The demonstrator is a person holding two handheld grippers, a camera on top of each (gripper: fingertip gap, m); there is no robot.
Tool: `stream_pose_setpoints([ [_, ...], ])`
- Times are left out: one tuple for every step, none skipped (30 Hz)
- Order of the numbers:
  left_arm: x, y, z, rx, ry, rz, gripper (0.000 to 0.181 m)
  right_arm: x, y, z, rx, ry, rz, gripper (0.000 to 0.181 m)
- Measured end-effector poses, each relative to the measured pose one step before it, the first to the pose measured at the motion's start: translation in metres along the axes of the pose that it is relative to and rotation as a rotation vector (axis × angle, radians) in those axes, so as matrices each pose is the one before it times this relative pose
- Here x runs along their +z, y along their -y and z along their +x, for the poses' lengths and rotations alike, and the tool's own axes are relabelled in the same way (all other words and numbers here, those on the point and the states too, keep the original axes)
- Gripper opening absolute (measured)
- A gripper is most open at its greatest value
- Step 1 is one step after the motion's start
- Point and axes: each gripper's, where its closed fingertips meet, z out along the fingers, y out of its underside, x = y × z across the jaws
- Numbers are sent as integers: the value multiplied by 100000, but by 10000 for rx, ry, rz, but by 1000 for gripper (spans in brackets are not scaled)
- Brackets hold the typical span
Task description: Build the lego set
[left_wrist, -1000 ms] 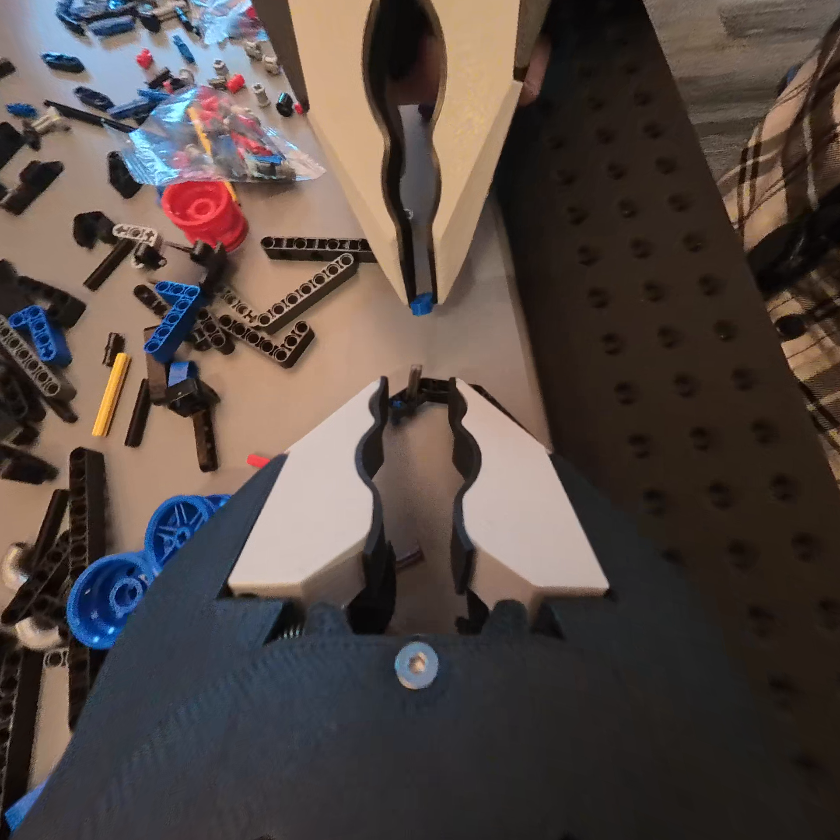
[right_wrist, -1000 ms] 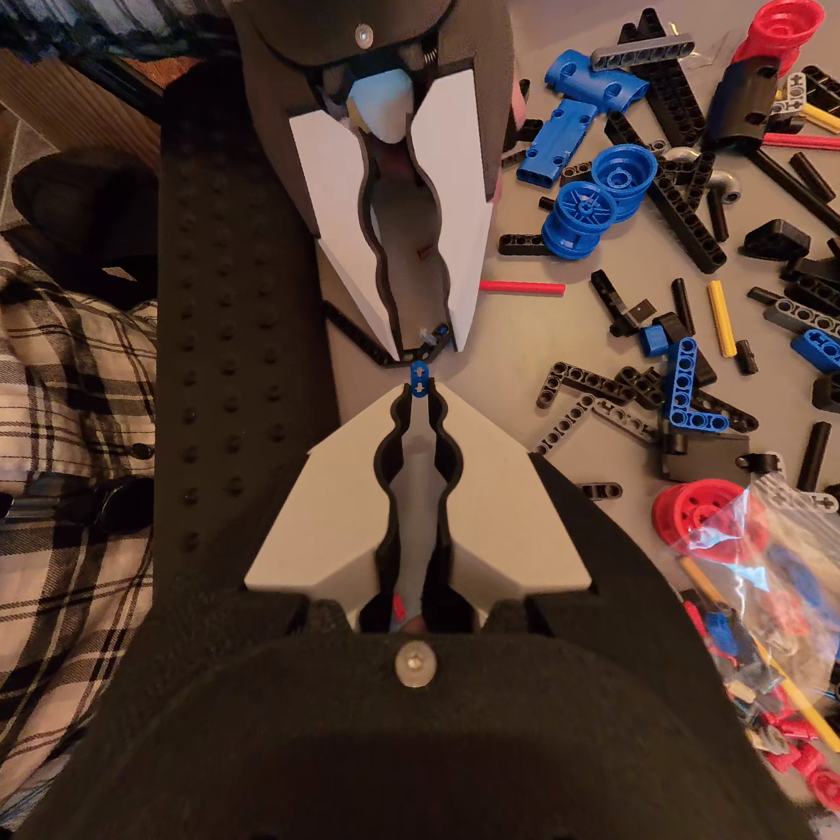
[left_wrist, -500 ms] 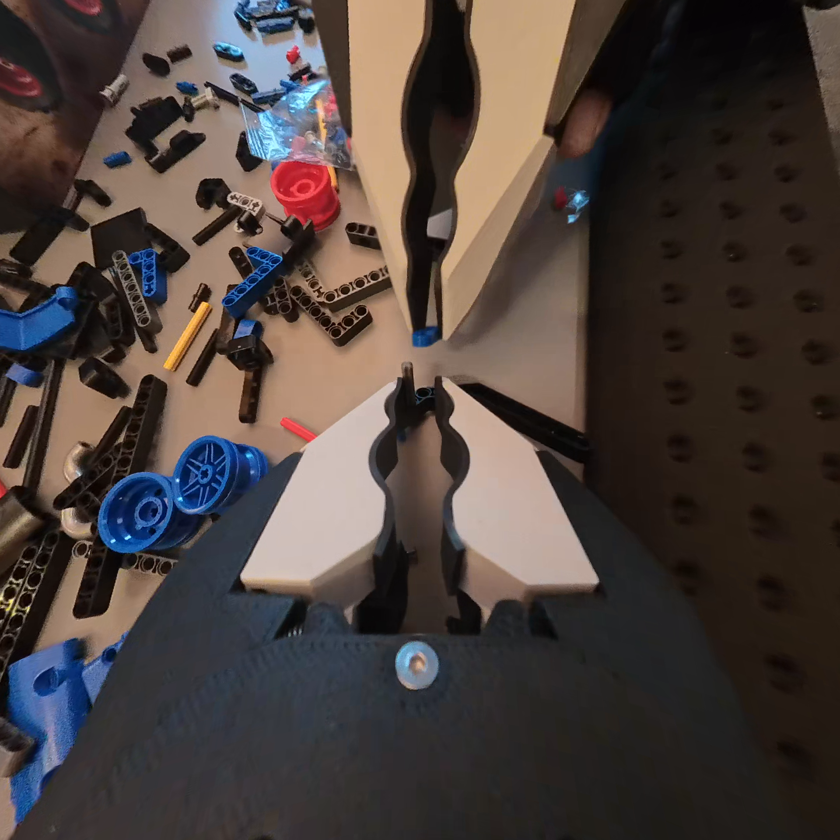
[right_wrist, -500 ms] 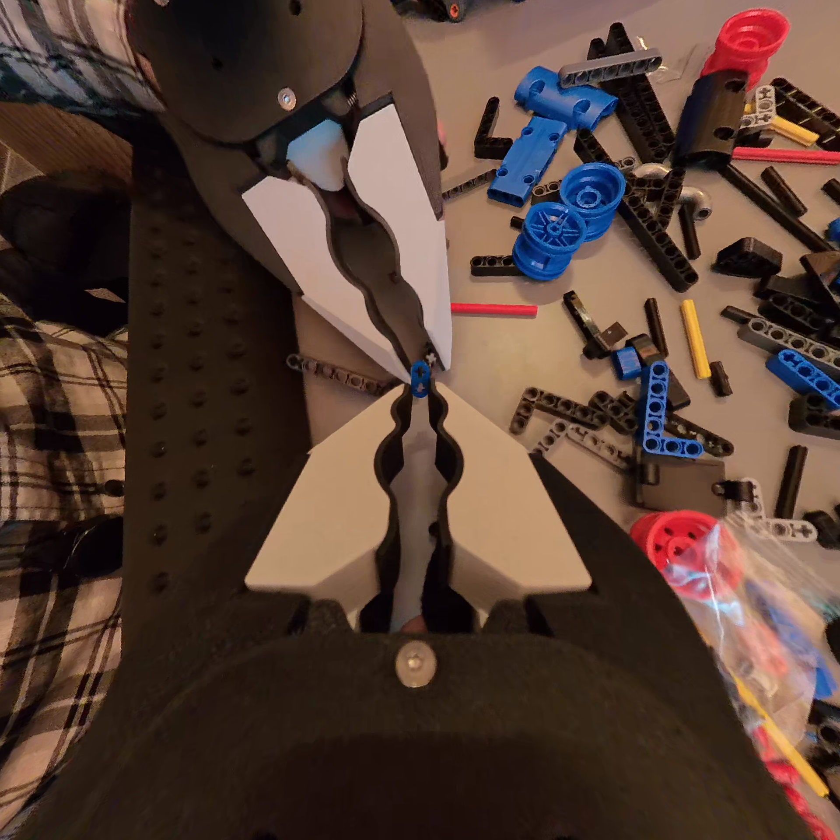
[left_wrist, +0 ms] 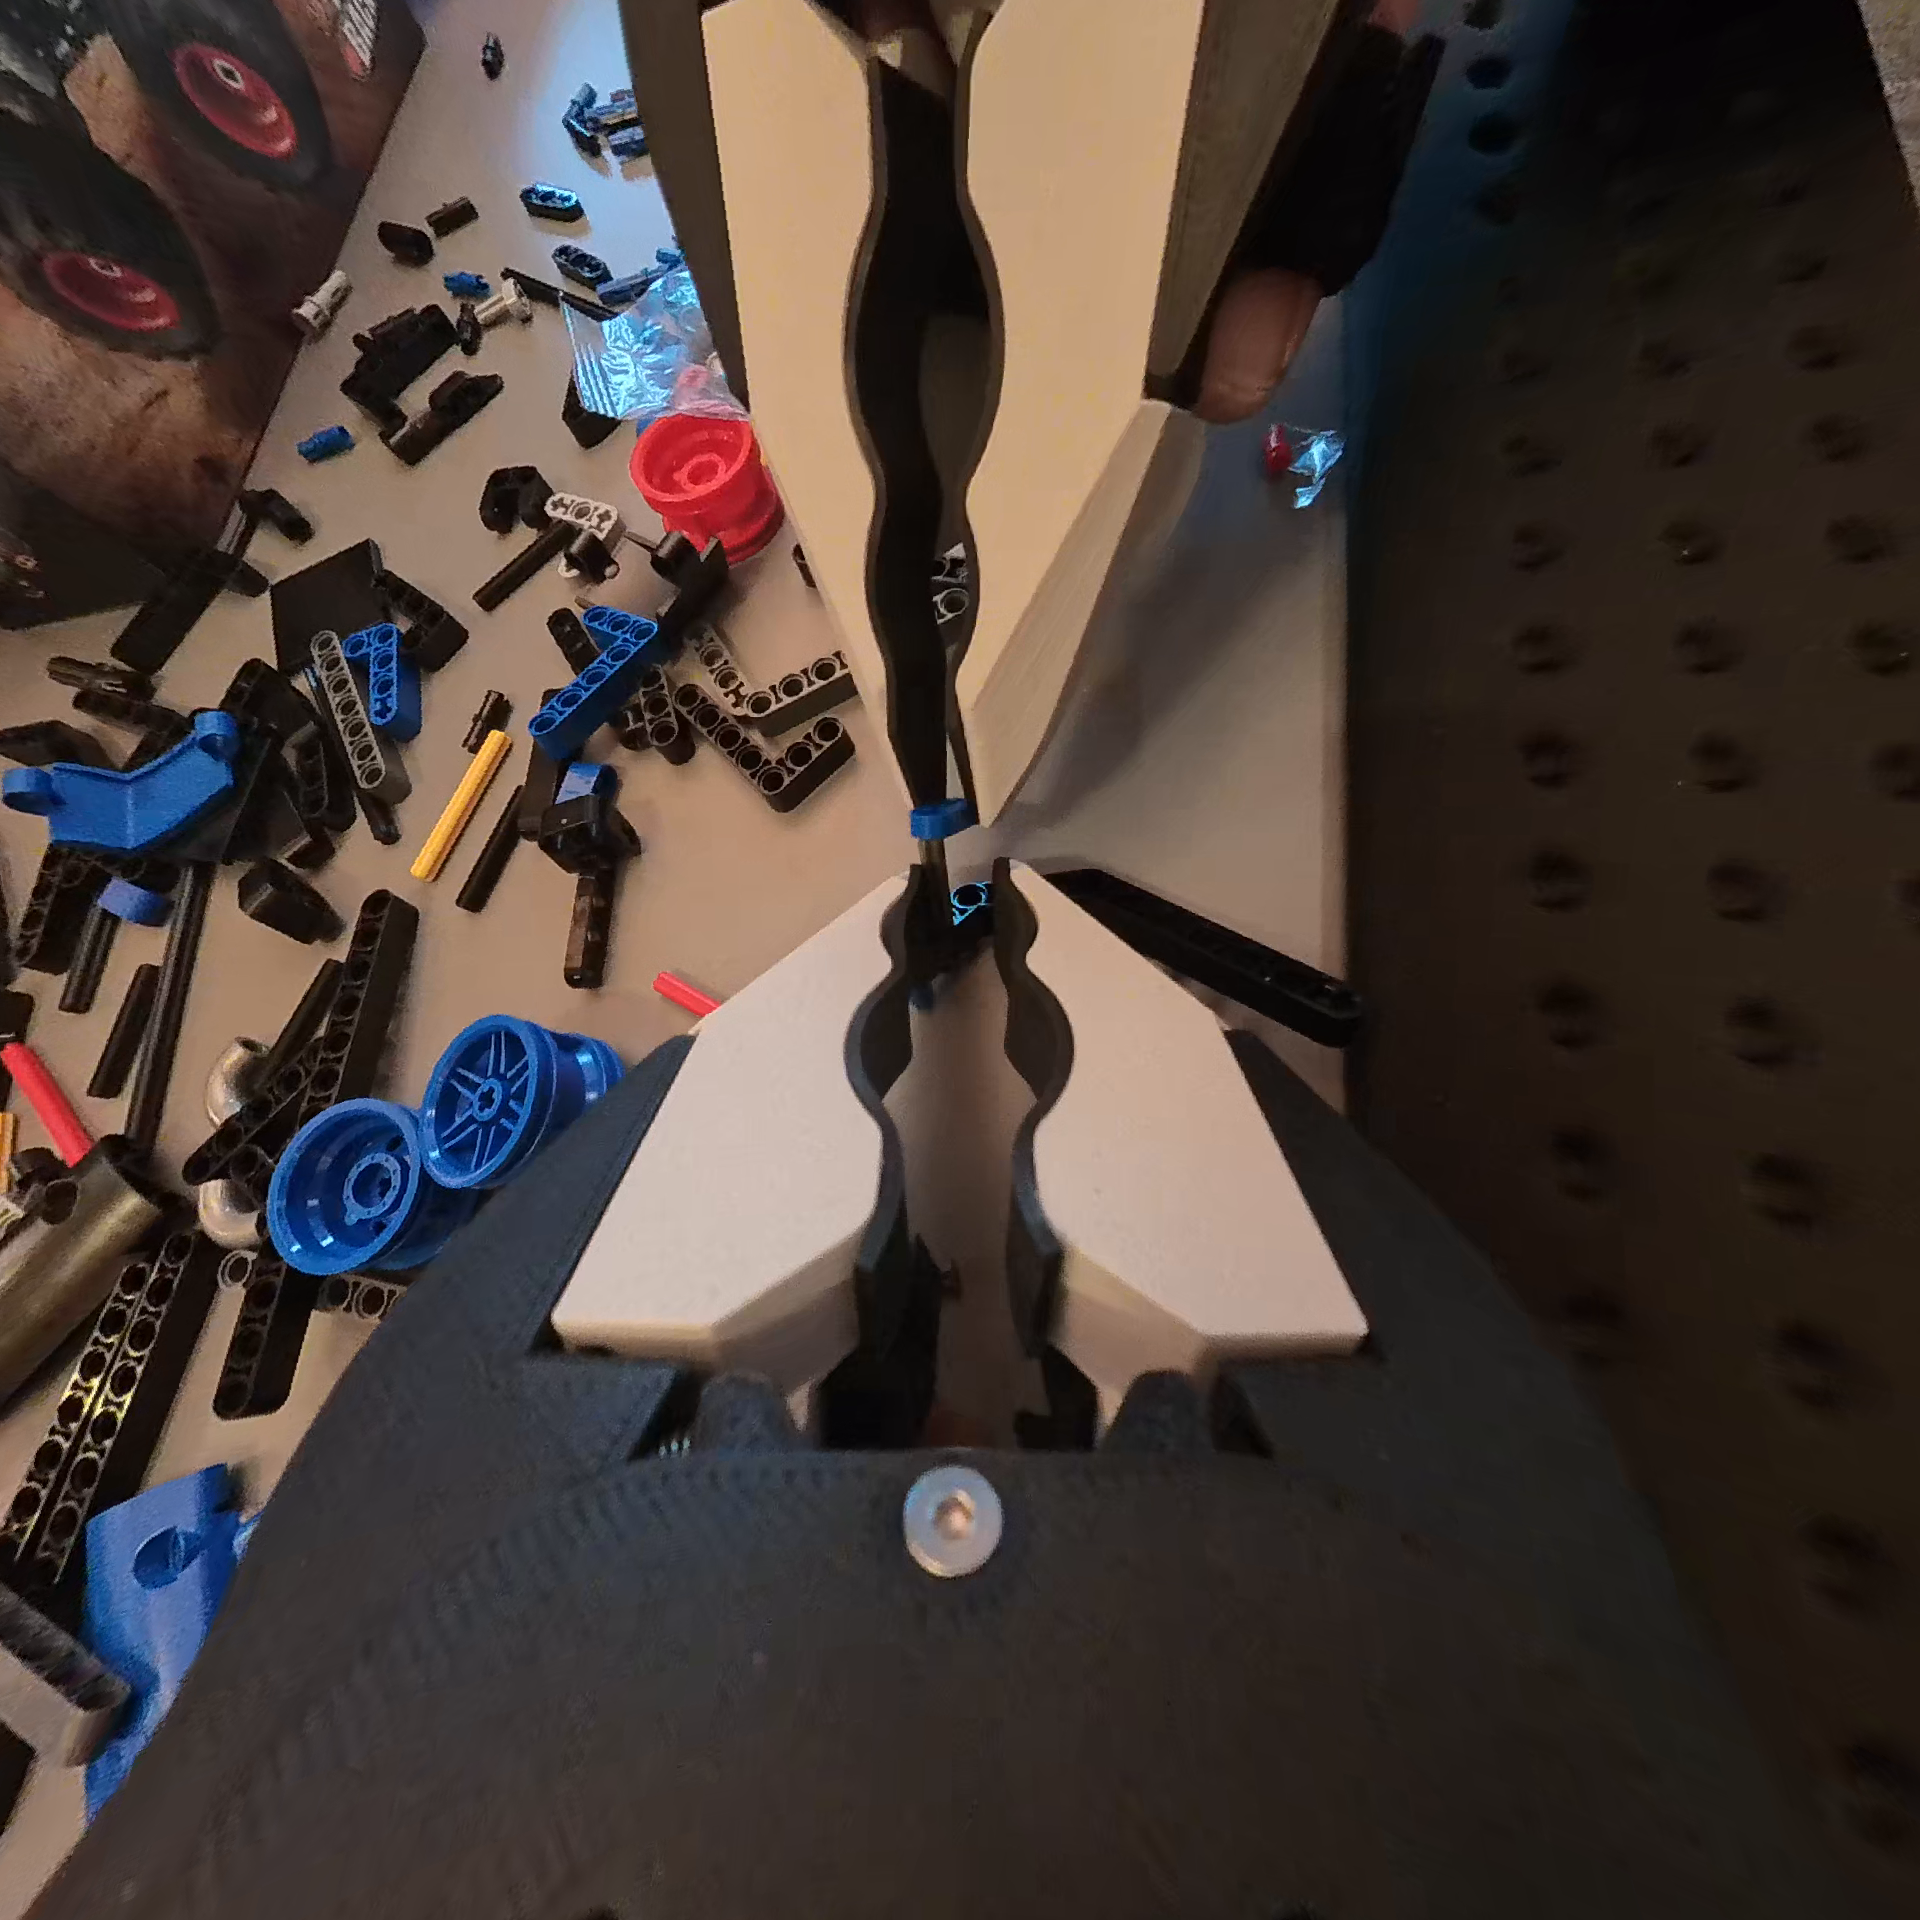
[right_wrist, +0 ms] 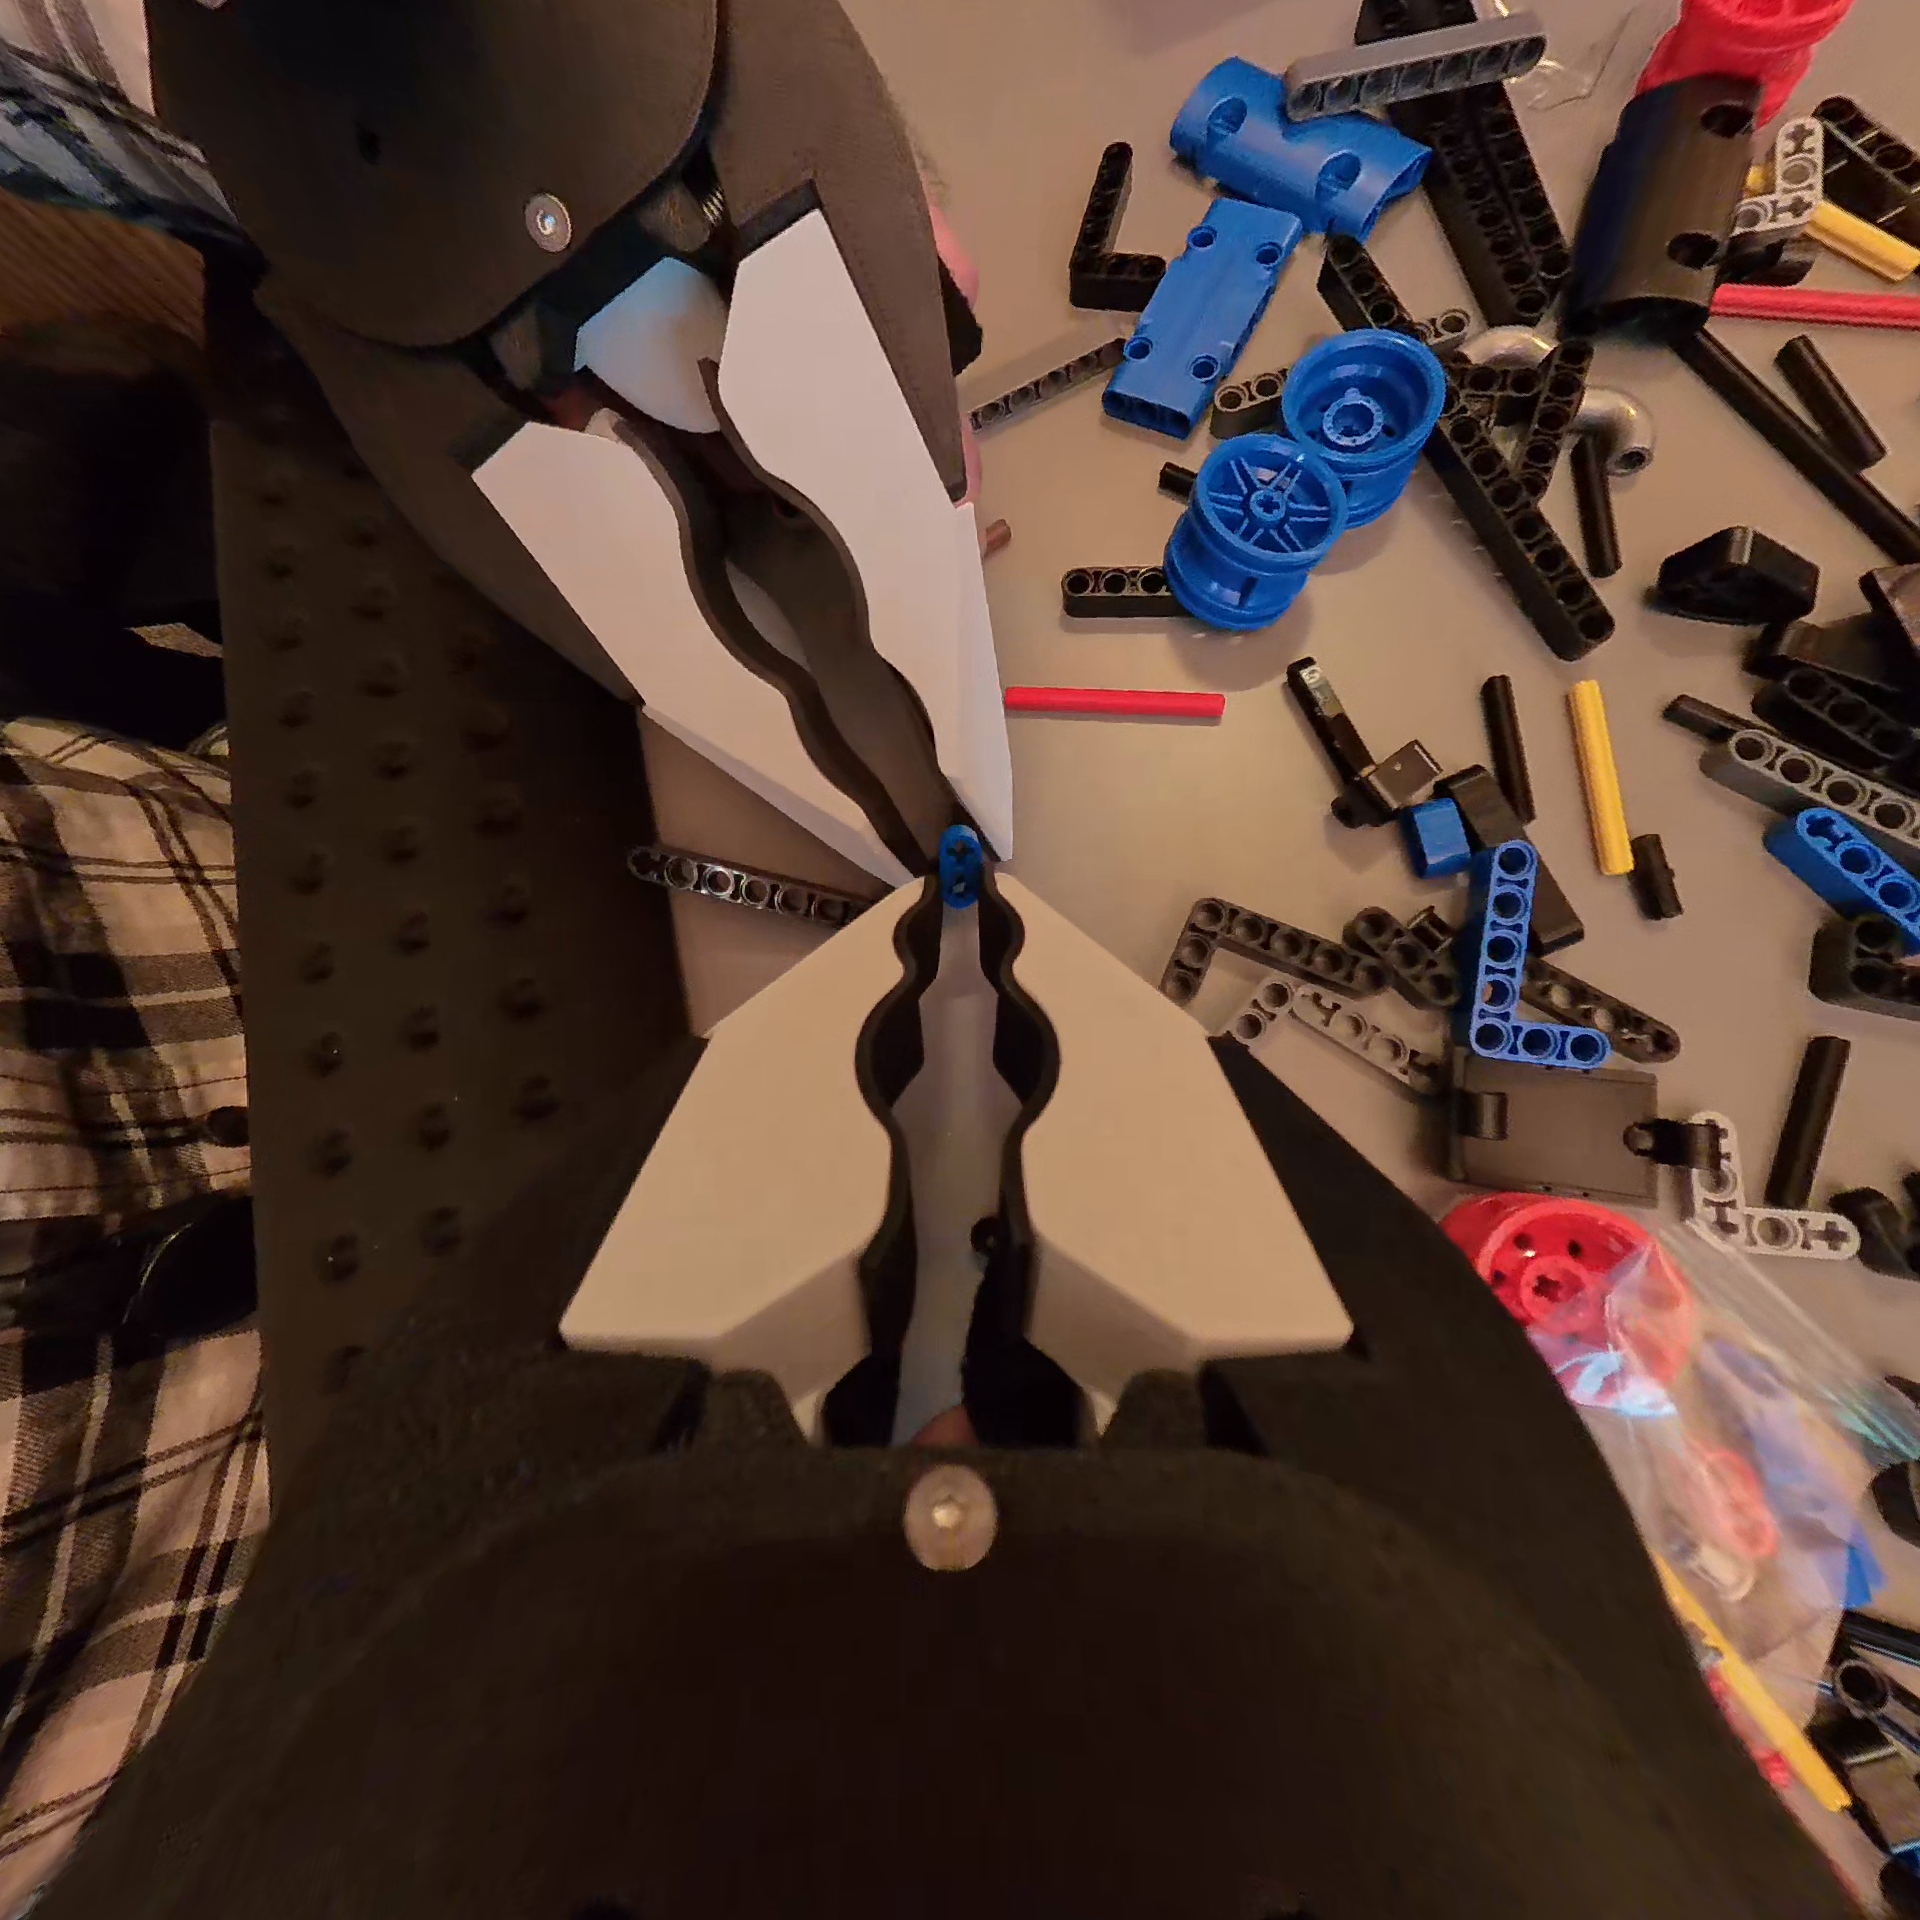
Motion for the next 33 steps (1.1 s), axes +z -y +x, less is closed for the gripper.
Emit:
stream_pose_setpoints([
  [13,15,-14,28,19,-4,10,20,-15,-10,3,6,-74,5],
  [32,5,14,60,31,-7,9,45,-15,8,-6,-22,-106,5],
  [-4,-2,4,58,33,5,9,40,-16,10,-10,-32,-120,5],
  [-1,5,-3,44,31,1,10,45,-16,-7,-20,-39,-146,5],
  [-1,31,5,48,52,3,9,38,-12,-5,-47,-64,-167,5],
  [-16,7,5,66,41,5,10,-8,0,4,-80,-82,-160,5],
  [14,11,16,52,16,5,10,-32,-11,-4,-87,-70,-142,5],
  [12,7,3,24,3,5,10,-45,-31,-20,-50,-22,-102,5],
  [-2,60,15,25,16,24,10,-65,-23,4,17,30,-35,5],
  [26,57,-83,62,103,21,10,-103,27,66,18,-4,52,5],
  [-16,92,-165,132,175,57,11,-112,31,122,6,-49,115,5],
  [-102,132,50,153,19,99,13,-130,16,73,-26,-51,118,5],
  [-111,131,165,-5,-98,58,18,-179,27,79,-57,-97,122,5],
  [-64,122,109,-155,-120,48,26,-198,49,28,-35,-90,115,5],
  [-146,117,-101,-153,-22,93,30,-203,32,-64,-70,-49,80,5],
  [-232,203,-187,-52,41,146,29,-170,-25,-83,-103,-36,22,5],
  [-258,358,-314,102,187,185,28,-142,-65,-23,-102,-67,-30,5],
  [-244,452,-226,217,176,173,25,-97,-67,-29,-153,-79,-63,5],
  [-114,337,-45,267,81,51,22,-59,-8,-81,-205,-64,-61,5],
  [-48,275,52,302,32,0,18,-32,48,-100,-182,-55,-59,5],
  [9,248,-25,251,56,6,12,-16,86,-161,-185,-31,-64,5],
  [-20,215,66,173,-20,5,11,-24,59,-94,-210,-72,-89,5],
  [5,33,199,108,-98,-38,6,-76,-1,30,-202,-132,-108,5],
  [-64,141,112,101,-59,94,5,-124,56,-7,-160,-69,-49,5],
  [-107,102,-1,128,11,65,5,-123,66,-86,-109,0,-3,5],
  [-122,121,-42,67,4,74,4,-122,108,-50,-76,1,51,5],
  [-136,170,-34,1,-31,111,3,-131,142,-52,-18,36,87,5],
  [-134,137,-46,0,-21,112,3,-141,144,-96,32,85,117,5],
  [-172,172,-245,-3,108,154,0,-144,193,-89,87,102,178,5],
  [-116,32,3,-88,-80,59,0,-105,155,-35,114,77,182,5],
  [-88,-73,36,-148,-144,-37,0,-26,-41,132,15,-73,52,5],
  [-241,277,-100,-179,-50,179,0,41,-224,341,-106,-290,-100,5],
  [-280,486,-237,-415,-21,302,0,37,-150,265,-162,-300,-125,5],
])
